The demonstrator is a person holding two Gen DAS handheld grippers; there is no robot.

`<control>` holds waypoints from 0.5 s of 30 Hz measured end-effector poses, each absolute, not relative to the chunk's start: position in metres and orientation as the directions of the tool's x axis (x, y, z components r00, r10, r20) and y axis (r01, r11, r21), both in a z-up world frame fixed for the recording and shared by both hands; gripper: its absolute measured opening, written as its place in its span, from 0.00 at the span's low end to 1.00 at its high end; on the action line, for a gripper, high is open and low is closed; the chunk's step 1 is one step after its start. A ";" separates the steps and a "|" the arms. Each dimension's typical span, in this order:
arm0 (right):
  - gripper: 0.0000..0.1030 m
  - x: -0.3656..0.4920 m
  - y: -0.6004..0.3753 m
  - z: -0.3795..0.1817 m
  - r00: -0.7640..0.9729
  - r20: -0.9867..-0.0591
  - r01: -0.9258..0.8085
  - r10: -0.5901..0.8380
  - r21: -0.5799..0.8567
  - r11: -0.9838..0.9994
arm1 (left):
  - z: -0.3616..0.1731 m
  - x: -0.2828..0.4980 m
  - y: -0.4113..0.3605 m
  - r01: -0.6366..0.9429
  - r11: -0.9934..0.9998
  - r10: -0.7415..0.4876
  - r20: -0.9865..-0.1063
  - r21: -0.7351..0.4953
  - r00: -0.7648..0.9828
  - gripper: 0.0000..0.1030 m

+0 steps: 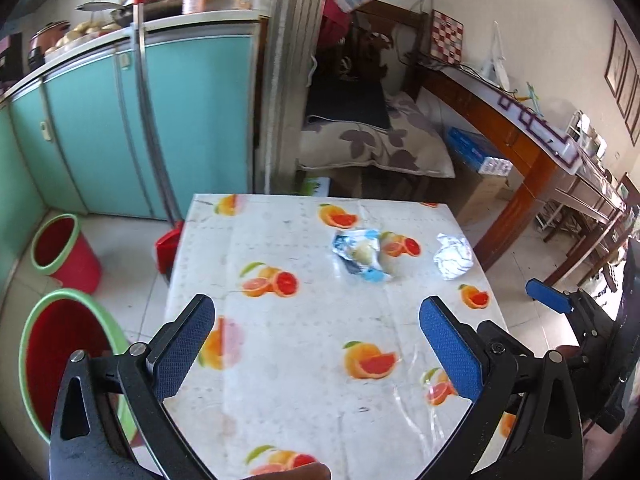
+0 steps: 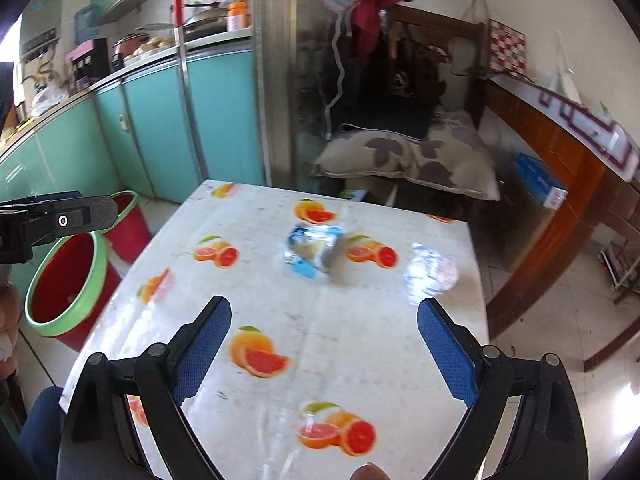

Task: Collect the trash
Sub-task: 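Return to the table and grasp the blue-white snack packet with the left gripper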

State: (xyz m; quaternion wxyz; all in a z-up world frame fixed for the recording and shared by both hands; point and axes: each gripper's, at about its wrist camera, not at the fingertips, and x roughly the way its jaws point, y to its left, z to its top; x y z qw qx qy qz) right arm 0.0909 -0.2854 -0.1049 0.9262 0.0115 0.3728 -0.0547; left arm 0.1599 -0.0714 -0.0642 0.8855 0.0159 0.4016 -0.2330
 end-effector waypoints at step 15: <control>0.92 0.031 -0.401 -0.124 0.695 -0.697 0.268 -0.176 0.025 0.963 | -0.184 0.248 -0.178 0.235 0.956 -0.260 -0.871 -0.174 0.417 1.00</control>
